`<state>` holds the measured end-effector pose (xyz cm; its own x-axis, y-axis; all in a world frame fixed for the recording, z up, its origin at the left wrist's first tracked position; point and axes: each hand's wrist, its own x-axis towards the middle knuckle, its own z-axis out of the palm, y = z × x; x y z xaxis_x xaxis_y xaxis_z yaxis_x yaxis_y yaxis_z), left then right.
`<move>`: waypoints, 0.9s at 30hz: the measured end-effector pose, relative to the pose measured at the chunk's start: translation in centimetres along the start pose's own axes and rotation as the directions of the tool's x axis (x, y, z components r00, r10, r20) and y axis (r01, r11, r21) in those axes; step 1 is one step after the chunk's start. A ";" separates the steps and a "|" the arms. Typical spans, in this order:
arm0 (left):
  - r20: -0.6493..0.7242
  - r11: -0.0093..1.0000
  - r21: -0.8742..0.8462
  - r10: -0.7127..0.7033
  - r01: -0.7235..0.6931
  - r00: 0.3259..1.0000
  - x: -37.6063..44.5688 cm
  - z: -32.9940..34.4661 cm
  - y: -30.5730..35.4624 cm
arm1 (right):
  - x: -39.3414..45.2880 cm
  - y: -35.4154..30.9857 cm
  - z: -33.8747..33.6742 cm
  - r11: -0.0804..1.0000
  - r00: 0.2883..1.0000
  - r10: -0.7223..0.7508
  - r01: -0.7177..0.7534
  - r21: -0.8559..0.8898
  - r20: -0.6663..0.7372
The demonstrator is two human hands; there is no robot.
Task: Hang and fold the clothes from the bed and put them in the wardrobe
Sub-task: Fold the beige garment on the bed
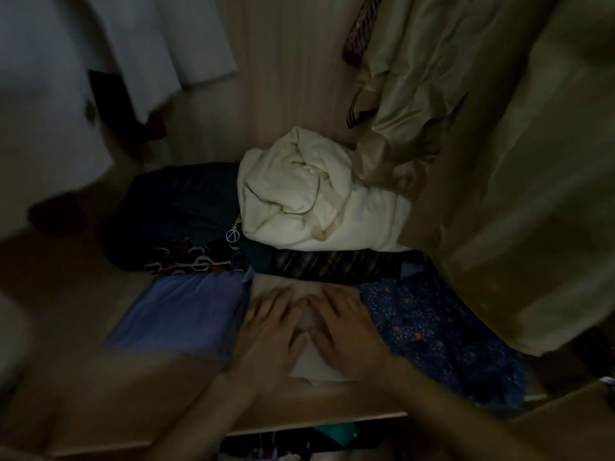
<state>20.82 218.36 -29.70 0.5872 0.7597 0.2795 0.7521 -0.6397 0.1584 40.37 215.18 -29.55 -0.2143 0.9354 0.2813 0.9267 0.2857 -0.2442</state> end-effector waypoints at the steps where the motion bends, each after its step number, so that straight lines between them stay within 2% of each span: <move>1: 0.004 1.000 -0.008 -0.023 0.024 1.000 -0.3 0.4 0.0 | -0.3 0.1 0.5 1.000 1.000 0.015 -0.015 0.008 -0.002; 3: 0.045 0.997 -0.038 -0.070 0.072 0.997 -0.6 0.8 0.2 | -0.8 0.3 1.2 0.998 0.999 0.043 -0.044 0.046 0.021; 8: 0.031 0.972 -0.176 -0.154 0.157 0.988 -0.6 1.8 0.8 | -0.8 1.0 3.0 0.982 0.994 0.062 -0.076 0.172 0.085; 10: 0.022 0.953 -0.222 -0.204 0.204 0.979 -0.1 2.2 1.4 | 0.0 1.7 3.3 0.985 0.990 0.059 -0.079 0.156 0.127; 14: 0.049 0.933 -0.196 -0.297 0.301 0.954 0.5 4.2 1.8 | 1.2 2.9 2.7 0.997 0.987 0.041 -0.051 0.063 0.152; 21: -0.025 0.973 -0.127 -0.197 0.192 0.980 -0.2 4.1 0.9 | -0.7 -0.3 3.1 0.968 0.982 0.171 -0.182 0.170 0.078; 24: 0.010 0.972 -0.143 -0.185 0.184 0.983 -0.6 5.2 0.4 | -1.0 -0.8 2.8 0.977 0.984 0.175 -0.179 0.118 0.041; 27: -0.034 0.966 -0.212 -0.160 0.150 0.986 -0.4 5.7 0.6 | -0.7 -0.7 3.2 0.973 0.979 0.201 -0.203 0.108 0.032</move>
<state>22.75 218.35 -35.15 0.4486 0.8481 0.2821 0.7508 -0.5288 0.3958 38.86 214.98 -32.53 -0.0338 0.9798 0.1969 0.9121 0.1108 -0.3948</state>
